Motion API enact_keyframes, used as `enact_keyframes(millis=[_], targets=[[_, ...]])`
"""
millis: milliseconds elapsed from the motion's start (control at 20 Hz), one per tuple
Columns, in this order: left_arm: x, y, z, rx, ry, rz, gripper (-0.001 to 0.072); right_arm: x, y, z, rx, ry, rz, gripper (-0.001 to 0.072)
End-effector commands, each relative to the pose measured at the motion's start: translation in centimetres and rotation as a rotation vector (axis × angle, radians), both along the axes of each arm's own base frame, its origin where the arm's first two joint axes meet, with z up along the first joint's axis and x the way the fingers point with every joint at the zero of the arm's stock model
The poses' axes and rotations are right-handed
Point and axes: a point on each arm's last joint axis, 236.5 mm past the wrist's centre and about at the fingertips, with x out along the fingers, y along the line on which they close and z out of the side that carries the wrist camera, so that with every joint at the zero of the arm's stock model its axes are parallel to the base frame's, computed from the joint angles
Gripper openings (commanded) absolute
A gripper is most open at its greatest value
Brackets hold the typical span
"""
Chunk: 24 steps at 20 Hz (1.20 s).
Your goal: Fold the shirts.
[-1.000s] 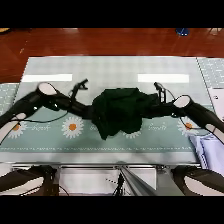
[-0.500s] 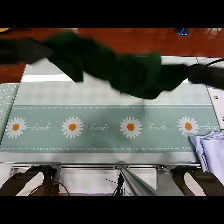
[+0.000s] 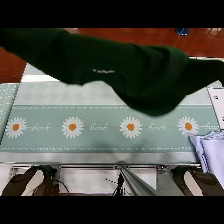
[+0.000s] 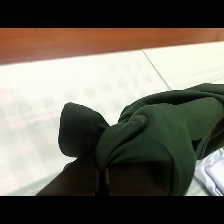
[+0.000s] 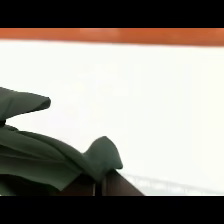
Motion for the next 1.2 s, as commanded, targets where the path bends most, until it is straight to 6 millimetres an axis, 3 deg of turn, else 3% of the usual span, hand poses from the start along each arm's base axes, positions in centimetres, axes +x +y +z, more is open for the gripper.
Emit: enact_keyframes(millis=[0, 150, 300, 400, 500, 650, 850, 950, 1150], targets=[[-2.8, -0.8, -1.7, 0.043, 0.088, -0.077, 0.0024, -3.0, 0.9, -1.7, -0.015, 0.130, 0.062, 0.0019], [-3.8, -0.1, -4.6, 0.100, 0.192, -0.082, 0.0024, -6.0, 1.4, -4.4, -0.040, 0.297, 0.132, 0.0019], [-3.5, 1.3, -10.3, 0.113, 0.372, -0.043, 0.0024, -7.2, 1.7, -6.5, -0.071, 0.408, 0.184, 0.0019], [-3.7, 0.8, -14.7, 0.069, 0.496, -0.062, 0.0024, -7.0, 3.2, -8.8, -0.063, 0.489, 0.252, 0.0018], [-4.0, -0.2, -19.4, 0.039, 0.590, -0.087, 0.0024, -5.4, 4.7, -12.0, -0.074, 0.555, 0.302, 0.0019], [-4.3, -1.0, -25.6, 0.012, 0.673, -0.078, 0.0024, 0.7, 5.4, -16.5, -0.155, 0.529, 0.272, 0.0019], [-4.5, -0.3, -32.2, -0.013, 0.757, 0.011, 0.0024, 8.5, 6.2, -21.2, -0.076, 0.490, 0.133, 0.0019], [-5.5, -0.3, -35.1, -0.027, 0.827, 0.034, 0.0024, 9.8, 6.3, -24.2, -0.048, 0.552, 0.083, 0.0019], [-8.8, -0.7, -39.3, -0.029, 0.989, -0.001, 0.0024, 8.8, 6.3, -29.3, -0.051, 0.718, 0.070, 0.0020]])
